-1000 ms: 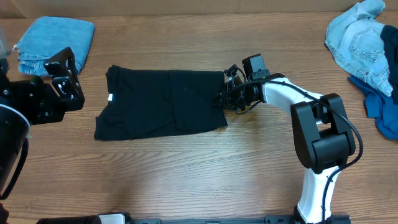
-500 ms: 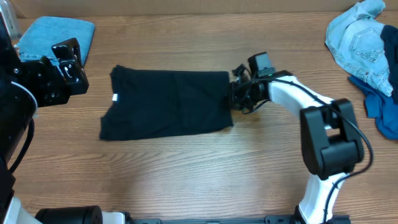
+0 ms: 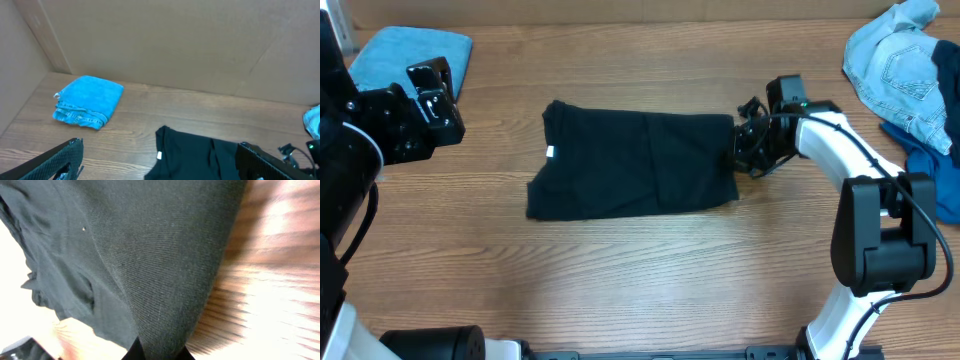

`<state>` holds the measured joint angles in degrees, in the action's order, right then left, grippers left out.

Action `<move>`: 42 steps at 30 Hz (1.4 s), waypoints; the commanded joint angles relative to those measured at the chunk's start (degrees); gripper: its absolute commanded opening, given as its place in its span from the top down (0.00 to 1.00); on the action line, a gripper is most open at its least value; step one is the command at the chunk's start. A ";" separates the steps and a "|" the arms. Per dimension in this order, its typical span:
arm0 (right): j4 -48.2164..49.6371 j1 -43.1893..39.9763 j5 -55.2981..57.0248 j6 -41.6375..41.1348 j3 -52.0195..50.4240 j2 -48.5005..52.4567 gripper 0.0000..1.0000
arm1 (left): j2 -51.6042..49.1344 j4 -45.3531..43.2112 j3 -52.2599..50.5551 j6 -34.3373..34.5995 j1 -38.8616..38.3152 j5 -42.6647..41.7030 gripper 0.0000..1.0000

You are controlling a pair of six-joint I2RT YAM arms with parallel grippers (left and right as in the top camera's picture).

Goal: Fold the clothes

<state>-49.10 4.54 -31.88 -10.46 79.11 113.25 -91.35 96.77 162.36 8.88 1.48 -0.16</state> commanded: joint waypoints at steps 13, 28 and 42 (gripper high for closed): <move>-16.57 3.04 3.82 4.57 21.53 -4.83 0.96 | -1.09 0.00 0.13 0.59 -0.35 0.11 0.00; -15.65 23.74 9.40 4.31 23.39 -4.81 0.96 | -1.92 0.00 0.13 0.59 -0.35 0.11 0.00; -7.06 30.49 12.96 2.93 23.39 0.22 0.96 | -1.92 0.00 0.13 0.55 -0.35 -2.67 0.00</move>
<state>-56.45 34.92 -19.46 -7.11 100.62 111.20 -92.92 96.88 162.36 8.88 1.48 -1.80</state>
